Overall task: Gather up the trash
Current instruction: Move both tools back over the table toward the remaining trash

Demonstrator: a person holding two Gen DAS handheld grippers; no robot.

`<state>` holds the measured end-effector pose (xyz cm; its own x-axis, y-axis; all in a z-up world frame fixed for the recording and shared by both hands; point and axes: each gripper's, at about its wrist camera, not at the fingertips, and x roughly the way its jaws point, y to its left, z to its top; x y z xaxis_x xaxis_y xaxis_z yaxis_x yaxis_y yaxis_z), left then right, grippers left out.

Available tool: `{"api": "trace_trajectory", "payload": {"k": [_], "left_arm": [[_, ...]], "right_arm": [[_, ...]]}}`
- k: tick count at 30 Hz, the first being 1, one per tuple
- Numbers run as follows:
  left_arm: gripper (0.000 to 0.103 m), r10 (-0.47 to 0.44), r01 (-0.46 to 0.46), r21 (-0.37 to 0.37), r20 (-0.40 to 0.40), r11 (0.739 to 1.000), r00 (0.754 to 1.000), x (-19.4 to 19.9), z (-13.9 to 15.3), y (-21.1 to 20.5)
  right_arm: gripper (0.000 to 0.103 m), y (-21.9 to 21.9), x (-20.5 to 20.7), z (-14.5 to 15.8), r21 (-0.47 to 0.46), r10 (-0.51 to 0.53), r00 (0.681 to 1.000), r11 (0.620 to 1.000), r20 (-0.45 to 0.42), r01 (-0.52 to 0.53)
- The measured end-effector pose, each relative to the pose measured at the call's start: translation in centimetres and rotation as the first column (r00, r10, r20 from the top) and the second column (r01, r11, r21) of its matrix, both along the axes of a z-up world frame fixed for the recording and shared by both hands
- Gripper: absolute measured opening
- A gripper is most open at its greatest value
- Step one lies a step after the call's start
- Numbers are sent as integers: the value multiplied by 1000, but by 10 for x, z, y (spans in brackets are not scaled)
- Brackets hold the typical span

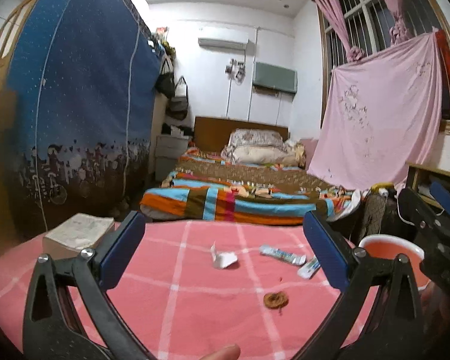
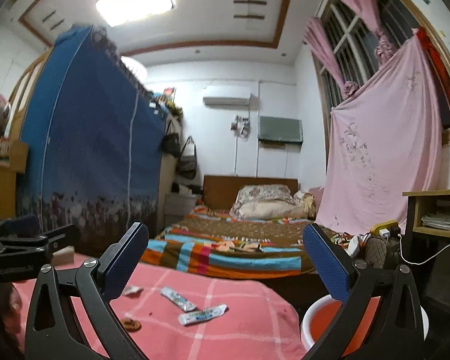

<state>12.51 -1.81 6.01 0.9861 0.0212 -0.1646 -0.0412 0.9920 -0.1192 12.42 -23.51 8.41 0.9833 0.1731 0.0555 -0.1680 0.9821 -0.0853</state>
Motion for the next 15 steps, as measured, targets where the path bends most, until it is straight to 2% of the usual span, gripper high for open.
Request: {"api": "trace_trajectory", "payload": {"k": [5,9,13,15], "left_arm": [[88,-36,35,-40,-34,999,999,4,-3,6],[87,-80,77,-29,-118,997,990,15,-10,0],[83,-135,129,-43,-207,991,969,30,-17,-5],[78,-173,163,-61,-264,985,949,40,-22,-6]], "right_arm": [[103,1,12,-6,-1,0,997,1000,-80,0],[103,0,31,-12,10,-4,981,1000,-192,6],[103,0,48,-19,14,-1,955,1000,-295,6],[103,2,53,-23,13,4,943,1000,-333,0]]}}
